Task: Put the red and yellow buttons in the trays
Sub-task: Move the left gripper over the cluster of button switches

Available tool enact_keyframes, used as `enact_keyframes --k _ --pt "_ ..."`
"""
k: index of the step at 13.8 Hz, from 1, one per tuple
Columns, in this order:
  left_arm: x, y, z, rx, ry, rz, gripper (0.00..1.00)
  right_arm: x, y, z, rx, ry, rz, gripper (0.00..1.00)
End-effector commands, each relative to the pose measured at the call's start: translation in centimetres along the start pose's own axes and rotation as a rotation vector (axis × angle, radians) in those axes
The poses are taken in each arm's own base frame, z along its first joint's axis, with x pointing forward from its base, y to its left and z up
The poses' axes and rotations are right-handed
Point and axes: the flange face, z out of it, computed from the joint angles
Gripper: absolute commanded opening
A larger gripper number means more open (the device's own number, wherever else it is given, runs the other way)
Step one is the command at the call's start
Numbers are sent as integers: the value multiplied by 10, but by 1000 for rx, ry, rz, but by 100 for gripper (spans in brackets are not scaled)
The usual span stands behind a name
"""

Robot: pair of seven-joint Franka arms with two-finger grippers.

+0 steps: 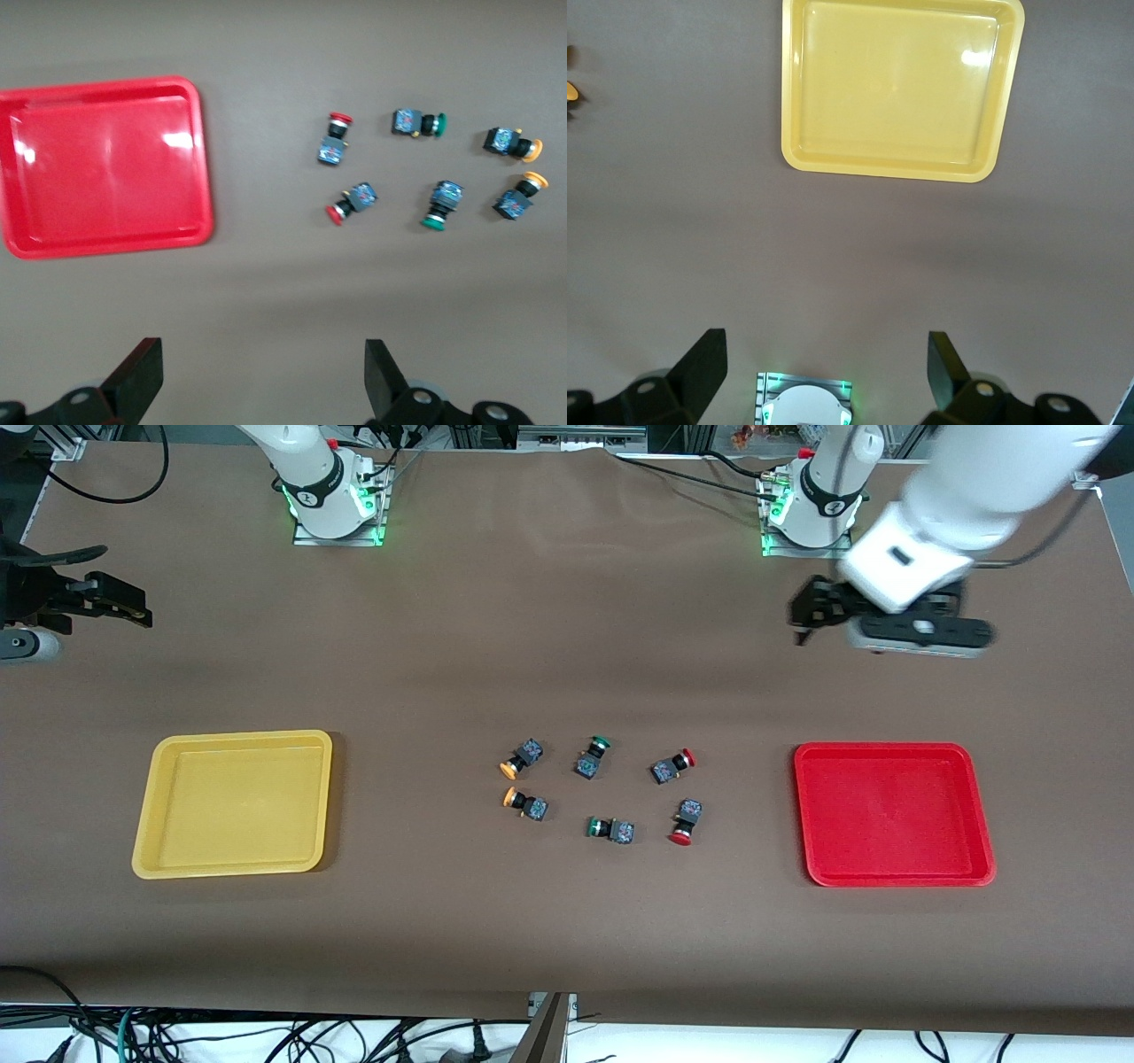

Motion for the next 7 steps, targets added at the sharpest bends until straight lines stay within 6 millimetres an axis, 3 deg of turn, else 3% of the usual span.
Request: enact_keyframes --k 1,3,7 --pt "3 28 7 -12 -6 -37 100 1 -1 -6 -7 7 9 100" --pt "-4 61 14 -17 4 -54 100 1 0 -5 -7 7 15 100" --pt "2 91 45 -29 -15 -17 100 4 3 -1 -5 -3 3 100"
